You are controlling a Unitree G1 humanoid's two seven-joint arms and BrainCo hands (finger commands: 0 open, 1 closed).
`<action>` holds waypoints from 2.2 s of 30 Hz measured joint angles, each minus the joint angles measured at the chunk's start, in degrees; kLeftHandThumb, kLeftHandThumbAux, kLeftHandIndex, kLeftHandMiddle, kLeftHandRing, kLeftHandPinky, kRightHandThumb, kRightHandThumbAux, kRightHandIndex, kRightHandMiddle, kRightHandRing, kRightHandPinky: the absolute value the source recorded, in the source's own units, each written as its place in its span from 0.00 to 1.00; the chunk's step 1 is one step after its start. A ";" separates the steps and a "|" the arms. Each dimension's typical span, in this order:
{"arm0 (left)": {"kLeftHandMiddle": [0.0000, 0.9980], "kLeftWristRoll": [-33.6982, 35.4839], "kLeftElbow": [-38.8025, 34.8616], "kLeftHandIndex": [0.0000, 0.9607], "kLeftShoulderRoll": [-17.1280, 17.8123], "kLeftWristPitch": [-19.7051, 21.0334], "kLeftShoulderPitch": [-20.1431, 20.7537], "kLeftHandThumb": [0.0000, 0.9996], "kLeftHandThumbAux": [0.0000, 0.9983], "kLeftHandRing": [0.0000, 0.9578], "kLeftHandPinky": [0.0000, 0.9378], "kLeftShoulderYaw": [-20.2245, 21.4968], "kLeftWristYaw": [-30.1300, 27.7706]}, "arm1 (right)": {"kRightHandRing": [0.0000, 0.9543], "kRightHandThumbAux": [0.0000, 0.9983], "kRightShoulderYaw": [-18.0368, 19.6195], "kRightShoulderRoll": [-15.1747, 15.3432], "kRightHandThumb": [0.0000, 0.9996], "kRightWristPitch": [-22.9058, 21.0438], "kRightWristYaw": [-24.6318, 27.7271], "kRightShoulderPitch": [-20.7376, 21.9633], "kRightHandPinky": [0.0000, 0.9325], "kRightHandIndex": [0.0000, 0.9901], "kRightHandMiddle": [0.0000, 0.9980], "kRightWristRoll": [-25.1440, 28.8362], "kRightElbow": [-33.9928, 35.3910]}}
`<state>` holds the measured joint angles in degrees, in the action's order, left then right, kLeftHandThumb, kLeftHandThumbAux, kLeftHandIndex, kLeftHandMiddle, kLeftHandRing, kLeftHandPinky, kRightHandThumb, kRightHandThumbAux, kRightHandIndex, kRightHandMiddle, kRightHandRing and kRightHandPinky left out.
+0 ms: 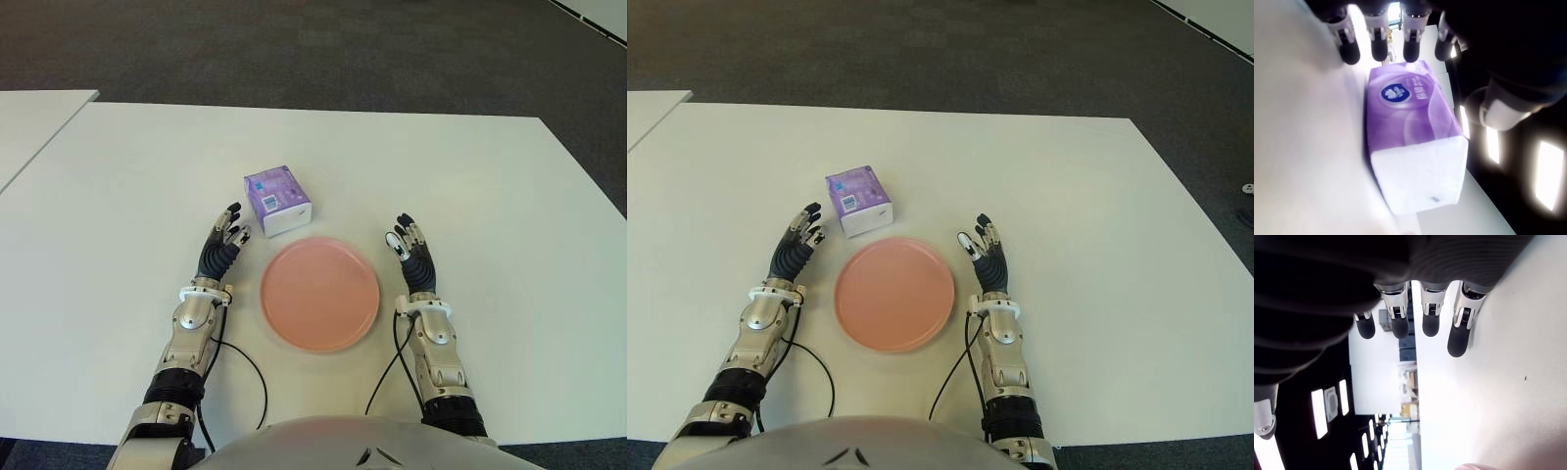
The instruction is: Put the tissue paper into the plate.
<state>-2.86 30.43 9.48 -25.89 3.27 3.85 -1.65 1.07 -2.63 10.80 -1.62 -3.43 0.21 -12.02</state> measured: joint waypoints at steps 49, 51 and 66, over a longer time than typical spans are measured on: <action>0.00 -54.72 7.21 0.00 33.47 -1.27 30.98 0.41 0.19 0.00 0.00 -21.90 33.81 | 0.00 0.53 -0.02 -0.61 0.51 2.00 -1.15 4.79 0.00 0.00 0.00 -0.31 -5.68; 0.00 -56.09 8.66 0.00 33.77 -1.23 32.55 0.39 0.20 0.00 0.00 -23.42 34.88 | 0.00 0.53 -0.02 -0.60 0.51 2.24 -1.18 4.98 0.00 0.00 0.00 -0.31 -6.00; 0.00 -78.19 24.18 0.00 32.25 4.10 48.54 0.38 0.23 0.00 0.00 -46.26 49.93 | 0.00 0.51 -0.07 -0.75 0.51 3.13 -1.50 6.76 0.00 0.00 0.00 -0.33 -8.06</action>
<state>-81.05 54.62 41.73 -21.78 51.81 -42.41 48.28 1.00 -3.38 13.93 -3.12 3.32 -0.12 -20.08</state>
